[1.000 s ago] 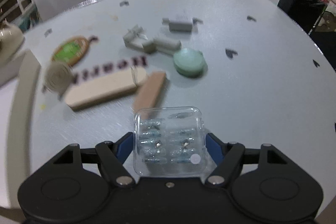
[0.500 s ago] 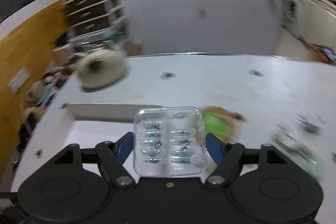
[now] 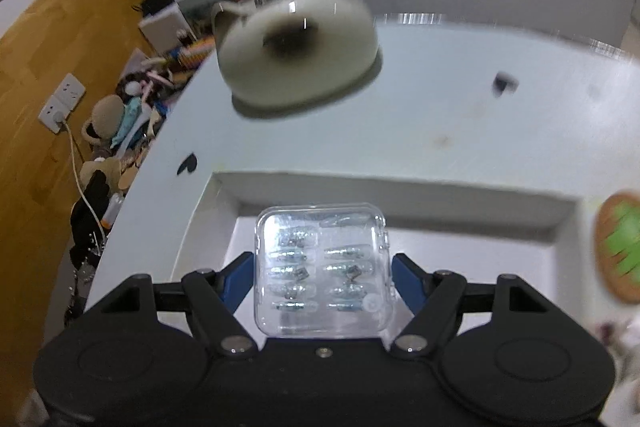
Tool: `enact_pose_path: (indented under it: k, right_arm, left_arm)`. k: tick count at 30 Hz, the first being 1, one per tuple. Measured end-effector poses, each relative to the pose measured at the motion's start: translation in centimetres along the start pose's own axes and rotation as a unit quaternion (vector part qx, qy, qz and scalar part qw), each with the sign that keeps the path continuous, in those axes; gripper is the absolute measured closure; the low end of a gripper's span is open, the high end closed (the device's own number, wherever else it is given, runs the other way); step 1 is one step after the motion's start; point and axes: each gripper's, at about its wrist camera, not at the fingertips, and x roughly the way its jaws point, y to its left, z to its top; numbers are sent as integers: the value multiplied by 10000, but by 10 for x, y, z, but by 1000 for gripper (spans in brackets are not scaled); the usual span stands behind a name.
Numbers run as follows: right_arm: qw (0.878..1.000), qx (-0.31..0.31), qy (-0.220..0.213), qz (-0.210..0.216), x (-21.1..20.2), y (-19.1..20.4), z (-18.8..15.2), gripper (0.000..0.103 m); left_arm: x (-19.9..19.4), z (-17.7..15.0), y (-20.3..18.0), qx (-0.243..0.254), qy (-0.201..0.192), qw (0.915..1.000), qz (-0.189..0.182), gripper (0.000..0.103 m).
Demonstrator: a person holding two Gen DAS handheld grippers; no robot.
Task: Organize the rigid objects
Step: 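Carry the clear box with the right gripper into the white tray and release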
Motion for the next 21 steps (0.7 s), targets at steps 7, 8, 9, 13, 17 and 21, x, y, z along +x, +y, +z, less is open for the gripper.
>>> enact_pose_path:
  k: [7,8,9,13,17,21]
  right_arm:
    - [9990,382,188,-115,32,10,3,28]
    - [9992,340,119,-174,33,12,2,26]
    - [9993,301,32,-197,33,13,2,25]
    - [9996,281,9,-86,37,16,2,5]
    - [10000,41,27,38,30,20,-1,4]
    - [9999,-69,57,91,20,18,-7,4]
  left_arm:
    - [0,0,-1,17,22,10000,7,100]
    - [0,1,-1,25,27,10000,11,100]
    - [0,1,-1,29,31,10000,13,100]
    - [1,1,0,25,36,10000,12,100]
    - [1,1,0,-4,32,10000,11,100]
    - [1,1,0,-21,29,10000,10,100]
